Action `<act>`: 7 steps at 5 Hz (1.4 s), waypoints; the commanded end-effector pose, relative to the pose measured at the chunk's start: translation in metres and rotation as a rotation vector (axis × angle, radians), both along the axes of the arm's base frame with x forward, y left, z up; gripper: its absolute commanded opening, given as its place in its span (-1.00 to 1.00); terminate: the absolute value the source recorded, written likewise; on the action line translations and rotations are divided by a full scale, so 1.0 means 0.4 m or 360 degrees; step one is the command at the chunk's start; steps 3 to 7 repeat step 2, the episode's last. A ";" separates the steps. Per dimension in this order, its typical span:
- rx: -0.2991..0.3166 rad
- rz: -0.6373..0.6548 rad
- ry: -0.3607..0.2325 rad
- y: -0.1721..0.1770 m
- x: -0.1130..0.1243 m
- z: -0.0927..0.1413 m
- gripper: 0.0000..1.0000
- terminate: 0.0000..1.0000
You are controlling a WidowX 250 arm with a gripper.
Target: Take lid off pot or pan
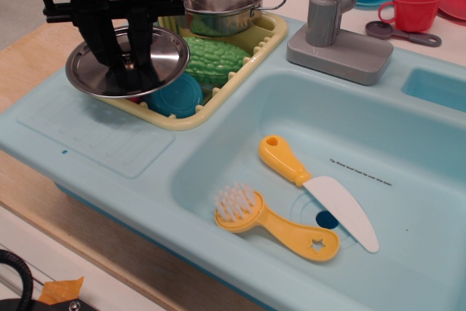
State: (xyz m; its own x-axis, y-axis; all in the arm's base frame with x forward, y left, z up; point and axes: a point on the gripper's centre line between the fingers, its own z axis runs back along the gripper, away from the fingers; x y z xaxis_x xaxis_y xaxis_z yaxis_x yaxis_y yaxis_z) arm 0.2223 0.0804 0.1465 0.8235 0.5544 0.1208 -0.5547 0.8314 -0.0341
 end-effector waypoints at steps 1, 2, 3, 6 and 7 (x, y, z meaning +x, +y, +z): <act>0.0002 0.0011 -0.0031 0.010 -0.003 0.012 1.00 -1.00; 0.0002 0.0011 -0.0031 0.010 -0.003 0.012 1.00 1.00; 0.0002 0.0011 -0.0031 0.010 -0.003 0.012 1.00 1.00; 0.0002 0.0011 -0.0031 0.010 -0.003 0.012 1.00 1.00; 0.0002 0.0011 -0.0031 0.010 -0.003 0.012 1.00 1.00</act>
